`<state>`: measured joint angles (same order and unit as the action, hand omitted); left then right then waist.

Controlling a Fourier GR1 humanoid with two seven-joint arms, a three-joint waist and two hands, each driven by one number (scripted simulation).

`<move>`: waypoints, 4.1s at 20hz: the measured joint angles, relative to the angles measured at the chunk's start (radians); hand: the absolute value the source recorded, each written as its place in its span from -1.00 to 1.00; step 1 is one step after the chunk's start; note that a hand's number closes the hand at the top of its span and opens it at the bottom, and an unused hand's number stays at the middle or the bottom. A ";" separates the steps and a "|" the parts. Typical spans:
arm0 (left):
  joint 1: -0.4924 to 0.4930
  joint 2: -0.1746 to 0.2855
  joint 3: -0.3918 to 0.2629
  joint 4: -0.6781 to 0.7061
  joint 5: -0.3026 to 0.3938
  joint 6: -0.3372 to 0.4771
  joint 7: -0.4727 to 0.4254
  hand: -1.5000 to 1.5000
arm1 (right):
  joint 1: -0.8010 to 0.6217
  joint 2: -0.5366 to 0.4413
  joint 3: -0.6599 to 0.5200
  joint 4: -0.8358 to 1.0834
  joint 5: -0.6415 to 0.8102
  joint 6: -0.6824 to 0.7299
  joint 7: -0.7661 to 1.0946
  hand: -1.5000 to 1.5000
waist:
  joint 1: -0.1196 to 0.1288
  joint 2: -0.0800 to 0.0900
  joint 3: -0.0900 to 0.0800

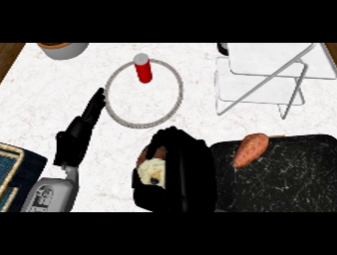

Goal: Pick the cupcake from the tray and place it in the tiered shelf

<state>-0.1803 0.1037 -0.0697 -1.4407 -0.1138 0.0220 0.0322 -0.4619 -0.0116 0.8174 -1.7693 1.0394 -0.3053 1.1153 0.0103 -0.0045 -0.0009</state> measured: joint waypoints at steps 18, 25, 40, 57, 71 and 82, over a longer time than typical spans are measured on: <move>0.008 -0.002 0.003 -0.006 -0.007 -0.004 0.006 0.00 | -0.320 0.000 -0.325 -0.107 0.253 0.255 0.075 1.00 | -0.011 -0.001 0.000; 0.027 0.000 0.006 -0.024 -0.006 -0.009 -0.007 0.00 | -0.430 0.002 -0.512 -0.067 0.268 0.343 0.020 1.00 | -0.010 0.001 0.000; 0.012 -0.012 0.015 -0.014 -0.019 -0.012 -0.003 0.00 | -0.535 -0.090 -0.746 0.123 0.312 0.373 -0.137 1.00 | -0.006 0.004 0.000; -0.011 -0.019 0.027 0.021 -0.022 -0.027 -0.015 0.00 | -0.522 -0.152 -0.898 0.449 0.214 -0.062 -0.413 1.00 | 0.001 0.011 0.001; 0.003 -0.022 0.032 -0.008 -0.029 -0.027 -0.005 0.00 | -0.521 -0.231 -0.996 0.659 0.129 -0.219 -0.517 -1.00 | -0.005 0.001 -0.002; 0.023 -0.025 0.037 -0.026 -0.022 -0.038 0.000 0.00 | -0.428 -0.225 -1.012 0.527 0.162 -0.213 -0.374 -1.00 | -0.008 0.001 -0.002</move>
<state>-0.1575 0.0790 -0.0323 -1.4666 -0.1360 -0.0159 0.0327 -0.8895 -0.2369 -0.1949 -1.2424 1.2017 -0.5183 0.7416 0.0022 -0.0038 -0.0032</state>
